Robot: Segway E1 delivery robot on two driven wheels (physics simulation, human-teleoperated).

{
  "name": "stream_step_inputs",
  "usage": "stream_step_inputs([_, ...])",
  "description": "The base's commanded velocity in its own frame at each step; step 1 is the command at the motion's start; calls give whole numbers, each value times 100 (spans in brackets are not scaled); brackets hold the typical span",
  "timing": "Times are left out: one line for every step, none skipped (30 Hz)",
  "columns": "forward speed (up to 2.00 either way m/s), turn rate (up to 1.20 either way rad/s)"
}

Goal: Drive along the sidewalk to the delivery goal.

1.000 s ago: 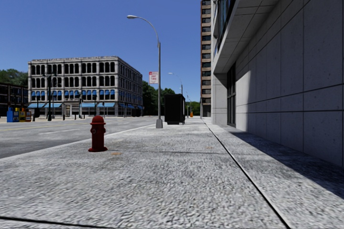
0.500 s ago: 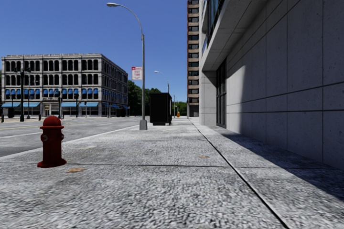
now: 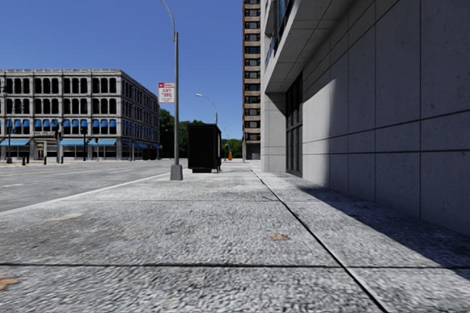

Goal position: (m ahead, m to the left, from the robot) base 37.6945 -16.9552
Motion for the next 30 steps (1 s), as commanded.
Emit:
stream_step_inputs([200, 0])
stream_step_inputs([200, 0])
stream_step_inputs([200, 0])
stream_step_inputs([200, 0])
stream_step_inputs([200, 0])
stream_step_inputs([200, 0])
stream_step_inputs([200, 0])
stream_step_inputs([200, 0])
stream_step_inputs([200, 0])
stream_step_inputs([200, 0])
stream_step_inputs([200, 0])
stream_step_inputs([200, 0])
stream_step_inputs([200, 0])
stream_step_inputs([200, 0])
stream_step_inputs([200, 0])
stream_step_inputs([200, 0])
stream_step_inputs([200, 0])
stream_step_inputs([200, -10])
stream_step_inputs([200, -15])
stream_step_inputs([200, -15])
stream_step_inputs([200, -16])
stream_step_inputs([200, -17])
stream_step_inputs([200, -17])
stream_step_inputs([200, -17])
stream_step_inputs([200, -17])
stream_step_inputs([200, -17])
stream_step_inputs([200, -17])
stream_step_inputs([200, -17])
stream_step_inputs([200, -17])
stream_step_inputs([200, -17])
